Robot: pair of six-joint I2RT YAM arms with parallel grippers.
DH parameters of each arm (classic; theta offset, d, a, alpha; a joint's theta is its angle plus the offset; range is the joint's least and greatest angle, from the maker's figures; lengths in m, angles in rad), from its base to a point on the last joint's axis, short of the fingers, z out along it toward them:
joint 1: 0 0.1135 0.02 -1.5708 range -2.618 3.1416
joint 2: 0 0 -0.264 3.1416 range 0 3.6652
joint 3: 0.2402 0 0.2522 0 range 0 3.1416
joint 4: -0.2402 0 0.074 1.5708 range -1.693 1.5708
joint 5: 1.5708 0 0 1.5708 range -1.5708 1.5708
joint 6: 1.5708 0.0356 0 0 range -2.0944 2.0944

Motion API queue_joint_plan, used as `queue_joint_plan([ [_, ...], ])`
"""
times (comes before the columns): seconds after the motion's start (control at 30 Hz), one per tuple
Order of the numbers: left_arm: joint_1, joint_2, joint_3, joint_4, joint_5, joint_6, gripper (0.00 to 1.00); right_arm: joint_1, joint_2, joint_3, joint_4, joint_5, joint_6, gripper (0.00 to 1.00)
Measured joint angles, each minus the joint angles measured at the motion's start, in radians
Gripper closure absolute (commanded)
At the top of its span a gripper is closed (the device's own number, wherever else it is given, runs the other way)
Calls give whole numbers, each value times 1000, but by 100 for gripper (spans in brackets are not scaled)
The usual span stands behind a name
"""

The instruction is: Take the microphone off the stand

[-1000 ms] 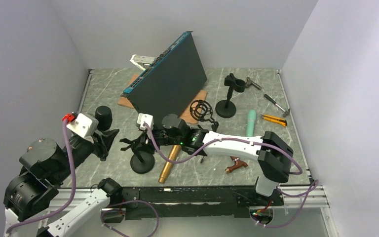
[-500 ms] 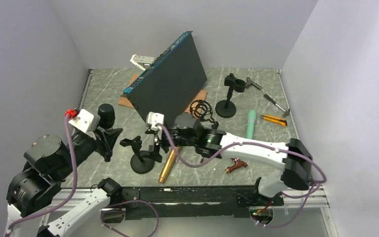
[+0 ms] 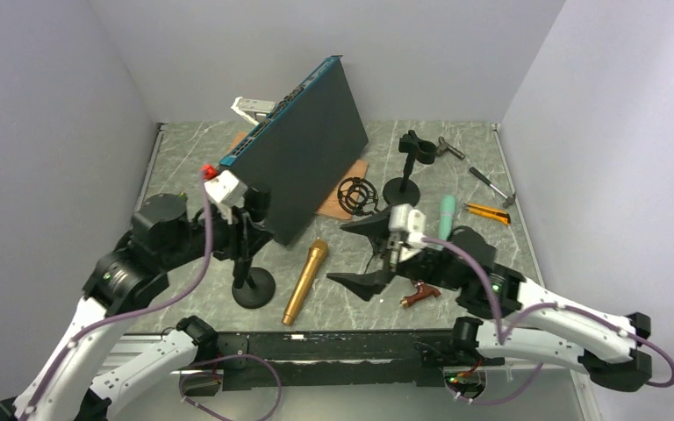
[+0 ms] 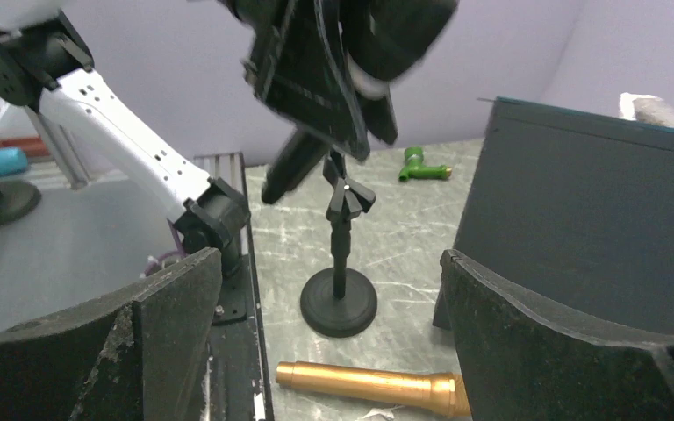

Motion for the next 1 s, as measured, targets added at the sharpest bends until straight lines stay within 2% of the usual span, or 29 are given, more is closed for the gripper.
queue_joint_plan([
  [0.13, -1, 75, -87, 110, 65, -71, 43, 0, -148, -33, -51, 58, 34, 4],
  [0.3, -5, 198, -205, 248, 81, -186, 43, 0, -292, -72, -106, 101, 71, 4],
  [0.53, -26, 409, -270, 401, 7, -275, 70, 0, -338, -96, -140, 126, 87, 4],
  [0.63, -32, 495, -278, 476, -33, -289, 90, 0, -325, -97, -152, 128, 92, 4],
  [0.67, -34, 519, -282, 492, -45, -290, 90, 0, -319, -98, -153, 129, 97, 4],
  [0.8, -44, 587, -293, 533, -88, -293, 78, 0, -314, -119, -156, 130, 108, 4],
  [0.9, -49, 589, -315, 554, -106, -293, 66, 0, -314, -138, -162, 140, 119, 3],
  [1.0, -50, 586, -328, 570, -103, -296, 59, 0, -311, -143, -185, 166, 132, 3],
])
